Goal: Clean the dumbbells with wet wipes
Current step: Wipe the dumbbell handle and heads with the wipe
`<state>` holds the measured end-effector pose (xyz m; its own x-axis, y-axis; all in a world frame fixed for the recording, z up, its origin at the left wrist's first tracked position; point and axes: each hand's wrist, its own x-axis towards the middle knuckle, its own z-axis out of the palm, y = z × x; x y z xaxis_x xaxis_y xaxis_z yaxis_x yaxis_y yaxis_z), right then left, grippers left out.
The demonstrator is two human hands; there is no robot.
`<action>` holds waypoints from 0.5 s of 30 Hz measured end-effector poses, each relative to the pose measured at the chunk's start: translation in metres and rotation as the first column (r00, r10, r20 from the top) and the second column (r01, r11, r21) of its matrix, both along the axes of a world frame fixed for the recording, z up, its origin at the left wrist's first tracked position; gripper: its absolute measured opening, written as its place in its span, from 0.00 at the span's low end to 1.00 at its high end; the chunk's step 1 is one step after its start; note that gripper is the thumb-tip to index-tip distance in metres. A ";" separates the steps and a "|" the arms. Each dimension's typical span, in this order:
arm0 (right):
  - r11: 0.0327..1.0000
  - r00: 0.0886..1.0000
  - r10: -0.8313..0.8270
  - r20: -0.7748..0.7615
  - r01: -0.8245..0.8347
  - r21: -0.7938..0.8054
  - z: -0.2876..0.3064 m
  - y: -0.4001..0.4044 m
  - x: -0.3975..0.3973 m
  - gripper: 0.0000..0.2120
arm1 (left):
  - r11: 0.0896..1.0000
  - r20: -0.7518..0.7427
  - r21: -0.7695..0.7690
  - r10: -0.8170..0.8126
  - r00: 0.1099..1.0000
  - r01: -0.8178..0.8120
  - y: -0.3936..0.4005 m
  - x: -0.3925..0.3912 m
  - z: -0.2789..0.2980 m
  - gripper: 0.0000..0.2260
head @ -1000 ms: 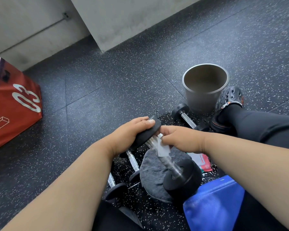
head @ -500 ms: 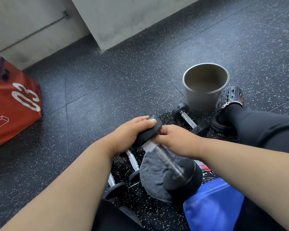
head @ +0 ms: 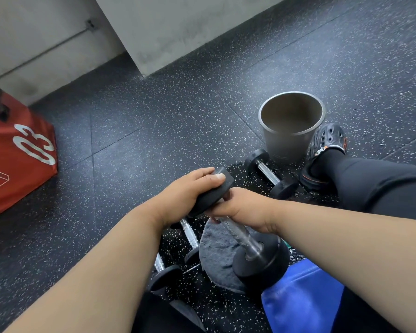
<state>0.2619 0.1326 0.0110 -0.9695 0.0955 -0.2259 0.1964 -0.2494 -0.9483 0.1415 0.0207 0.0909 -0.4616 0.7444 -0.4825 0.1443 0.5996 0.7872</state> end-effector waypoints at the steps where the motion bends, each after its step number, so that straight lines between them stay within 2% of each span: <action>1: 0.997 0.999 -0.043 -0.023 0.045 0.064 0.003 -0.006 -0.001 0.06 | 1.000 -0.002 0.011 0.007 1.000 -0.007 0.001 0.001 0.000 0.14; 4: 0.962 0.981 -0.157 -0.110 0.178 0.208 0.007 -0.019 -0.002 0.08 | 0.999 -0.013 0.033 -0.007 1.000 0.008 0.002 0.002 -0.001 0.26; 6: 0.969 0.983 -0.161 -0.094 0.175 0.172 0.009 -0.018 -0.002 0.05 | 0.999 -0.013 0.036 0.004 1.000 -0.004 0.001 0.001 -0.001 0.35; 7: 0.982 0.989 -0.135 -0.055 0.141 0.126 0.009 -0.015 -0.001 0.06 | 0.999 -0.013 0.033 0.007 1.000 -0.006 0.000 0.001 -0.001 0.37; 8: 0.992 0.995 -0.096 -0.014 0.096 0.081 0.010 -0.011 -0.001 0.07 | 1.000 -0.011 0.028 0.003 1.000 -0.002 0.000 0.002 0.000 0.35; 11: 0.997 0.997 0.047 0.062 -0.043 -0.068 0.006 -0.004 -0.003 0.07 | 1.000 -0.027 -0.003 -0.021 0.999 0.021 0.001 0.000 0.000 0.22; 13: 0.982 0.986 0.116 0.118 -0.095 -0.164 0.003 0.000 -0.004 0.06 | 1.000 -0.022 -0.010 -0.027 0.999 0.027 0.001 0.000 -0.001 0.24; 15: 0.974 0.979 0.151 0.138 -0.124 -0.189 0.002 0.002 -0.004 0.08 | 1.000 -0.026 -0.010 -0.030 0.999 0.030 0.001 0.000 0.000 0.25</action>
